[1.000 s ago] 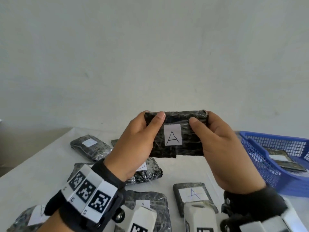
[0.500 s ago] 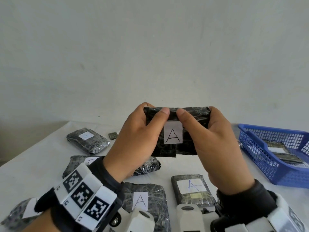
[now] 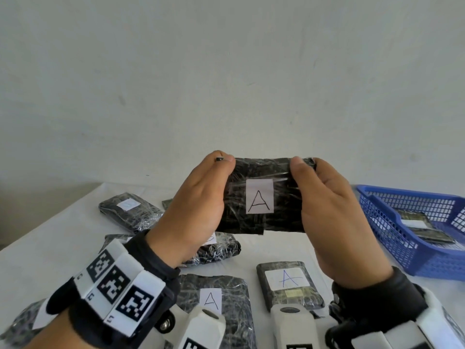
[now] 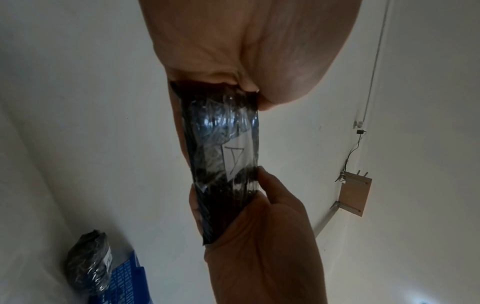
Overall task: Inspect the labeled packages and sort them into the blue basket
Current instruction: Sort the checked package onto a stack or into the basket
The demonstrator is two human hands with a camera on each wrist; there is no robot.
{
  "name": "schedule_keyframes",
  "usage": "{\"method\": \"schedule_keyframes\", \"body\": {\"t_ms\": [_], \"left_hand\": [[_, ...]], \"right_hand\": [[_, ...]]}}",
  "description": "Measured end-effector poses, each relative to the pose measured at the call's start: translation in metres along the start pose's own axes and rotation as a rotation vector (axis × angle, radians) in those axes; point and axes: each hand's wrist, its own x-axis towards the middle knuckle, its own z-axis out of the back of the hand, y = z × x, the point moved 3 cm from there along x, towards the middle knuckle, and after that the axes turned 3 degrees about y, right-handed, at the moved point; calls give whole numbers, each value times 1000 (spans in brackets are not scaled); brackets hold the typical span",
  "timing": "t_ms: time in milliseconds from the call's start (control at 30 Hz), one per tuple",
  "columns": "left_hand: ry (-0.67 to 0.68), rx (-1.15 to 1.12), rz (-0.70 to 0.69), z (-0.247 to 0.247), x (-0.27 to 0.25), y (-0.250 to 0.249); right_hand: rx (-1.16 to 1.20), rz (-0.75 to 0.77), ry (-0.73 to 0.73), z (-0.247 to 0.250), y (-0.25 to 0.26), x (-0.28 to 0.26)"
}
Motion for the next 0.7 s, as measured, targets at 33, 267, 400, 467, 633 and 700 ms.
{"method": "schedule_keyframes", "body": {"t_ms": [33,267,400,467,633,700], "left_hand": [[15,38,-20,1,0,1],[4,93,4,-2,-1,-1],[63,46,27,-2,-3,-3],[67,53,10,-4,-5,-5],[64,100,21,-3,-5,-1],[48,113,-36,-5,-4,-1]], "right_hand": [[15,-5,-3,2,0,0],[68,-2,-9,3,-1,0],[-10,81,-72,0,-4,3],[-23,116,-84,-2,-5,4],[-138,180,-111,-2,-8,7],[-154,156,-131,1,-9,8]]}}
